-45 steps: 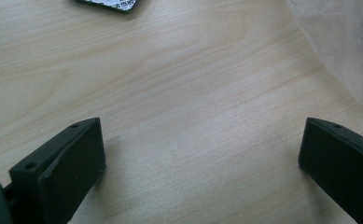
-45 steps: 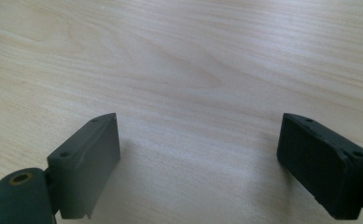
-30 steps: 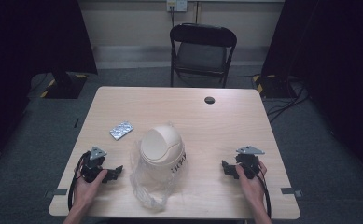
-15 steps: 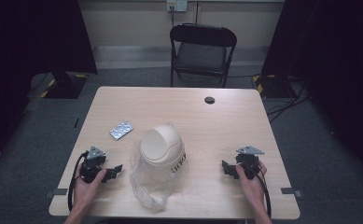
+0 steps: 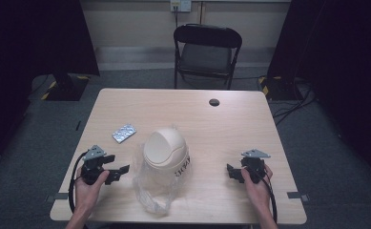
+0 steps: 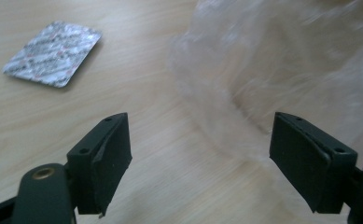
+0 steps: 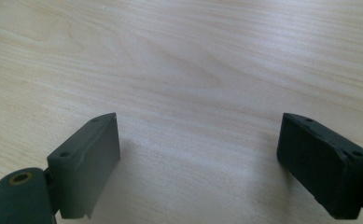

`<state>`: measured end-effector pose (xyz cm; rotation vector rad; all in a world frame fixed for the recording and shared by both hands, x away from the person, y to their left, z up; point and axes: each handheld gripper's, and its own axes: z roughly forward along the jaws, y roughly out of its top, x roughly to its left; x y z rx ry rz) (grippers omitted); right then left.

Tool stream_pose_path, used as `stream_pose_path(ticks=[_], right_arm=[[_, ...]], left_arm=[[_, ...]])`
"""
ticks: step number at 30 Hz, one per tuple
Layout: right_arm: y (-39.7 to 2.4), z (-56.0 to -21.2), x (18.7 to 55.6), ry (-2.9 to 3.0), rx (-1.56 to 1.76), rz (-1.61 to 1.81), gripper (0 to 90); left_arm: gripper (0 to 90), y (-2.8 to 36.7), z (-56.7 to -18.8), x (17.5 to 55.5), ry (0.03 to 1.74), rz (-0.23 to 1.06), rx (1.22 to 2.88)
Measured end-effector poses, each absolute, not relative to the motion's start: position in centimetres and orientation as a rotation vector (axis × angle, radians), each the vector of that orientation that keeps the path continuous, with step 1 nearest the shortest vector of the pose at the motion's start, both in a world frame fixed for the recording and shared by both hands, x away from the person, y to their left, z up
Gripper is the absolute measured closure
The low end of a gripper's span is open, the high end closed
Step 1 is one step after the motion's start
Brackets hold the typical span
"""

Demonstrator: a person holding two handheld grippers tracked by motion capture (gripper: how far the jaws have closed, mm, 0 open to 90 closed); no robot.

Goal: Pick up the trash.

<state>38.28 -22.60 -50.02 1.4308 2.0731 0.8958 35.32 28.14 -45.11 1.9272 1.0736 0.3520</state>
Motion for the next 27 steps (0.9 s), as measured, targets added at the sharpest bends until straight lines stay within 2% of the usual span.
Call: stream_pose_path(ticks=[18,24,27], right_arm=[[-22.6,-50.0,38.3,2.073,1.431,0.896,12.2],[-22.6,-50.0,38.3,2.073,1.431,0.896,12.2],[-22.6,-50.0,38.3,2.073,1.431,0.896,12.2]], left_arm=[[18.3,26.2,-39.0,35.1,0.869,0.297,1.845],[16.9,24.2,-37.9,36.5,0.815,0.248,1.859],[16.8,23.3,-38.0,37.9,0.806,0.178,1.862]])
